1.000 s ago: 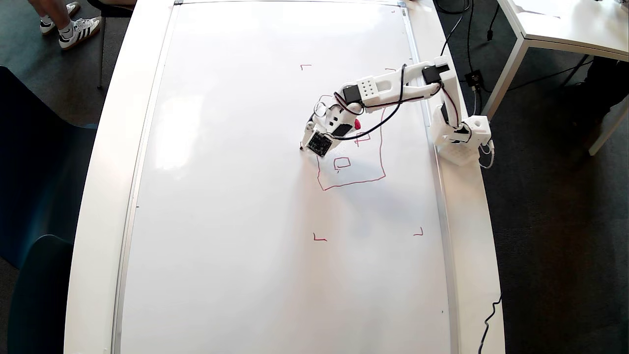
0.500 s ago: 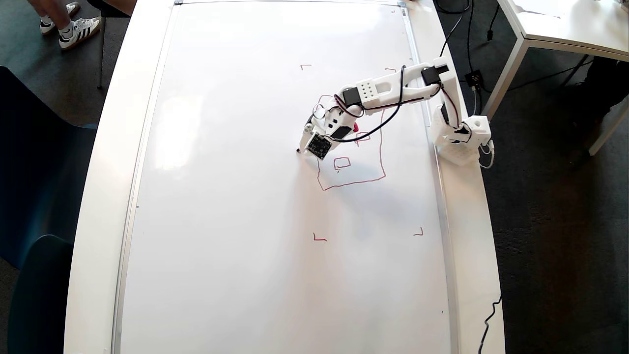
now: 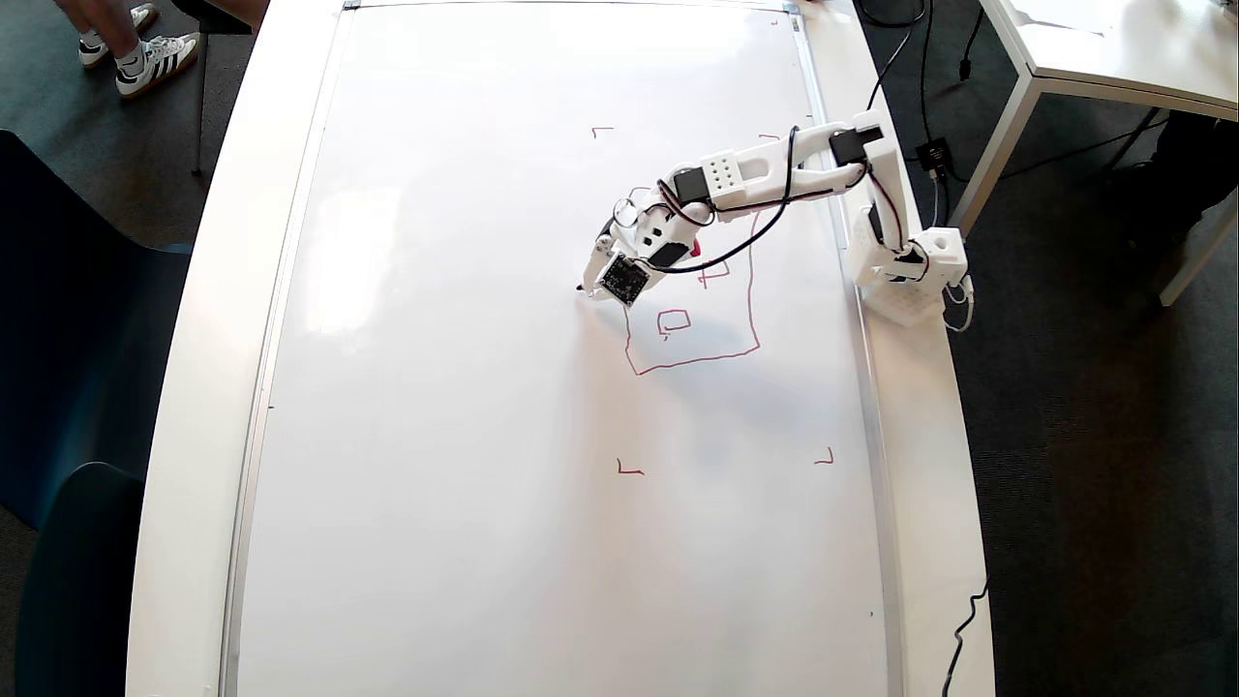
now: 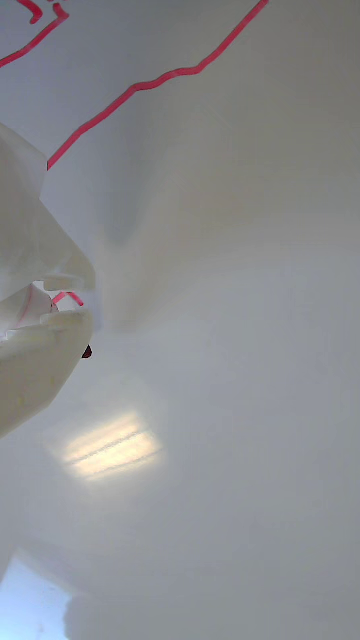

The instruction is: Draw on a whiteboard a robot head using a pen attached to the gripper

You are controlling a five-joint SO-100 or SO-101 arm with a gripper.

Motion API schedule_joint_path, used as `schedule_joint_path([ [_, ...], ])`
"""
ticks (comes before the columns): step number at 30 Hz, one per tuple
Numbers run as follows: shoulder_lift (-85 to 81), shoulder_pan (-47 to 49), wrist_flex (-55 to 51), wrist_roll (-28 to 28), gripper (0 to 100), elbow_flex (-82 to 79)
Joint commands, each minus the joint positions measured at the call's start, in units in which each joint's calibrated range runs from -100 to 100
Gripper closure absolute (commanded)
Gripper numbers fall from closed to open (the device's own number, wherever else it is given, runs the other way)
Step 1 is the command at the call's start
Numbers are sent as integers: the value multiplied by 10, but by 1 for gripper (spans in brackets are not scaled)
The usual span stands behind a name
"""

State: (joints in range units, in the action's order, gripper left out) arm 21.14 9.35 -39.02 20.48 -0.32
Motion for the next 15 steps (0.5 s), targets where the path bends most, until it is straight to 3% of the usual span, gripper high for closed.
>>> schedule_joint_path([
  [1, -5, -4, 4, -3, 99, 12],
  [15, -6, 14, -3, 1, 99, -9],
])
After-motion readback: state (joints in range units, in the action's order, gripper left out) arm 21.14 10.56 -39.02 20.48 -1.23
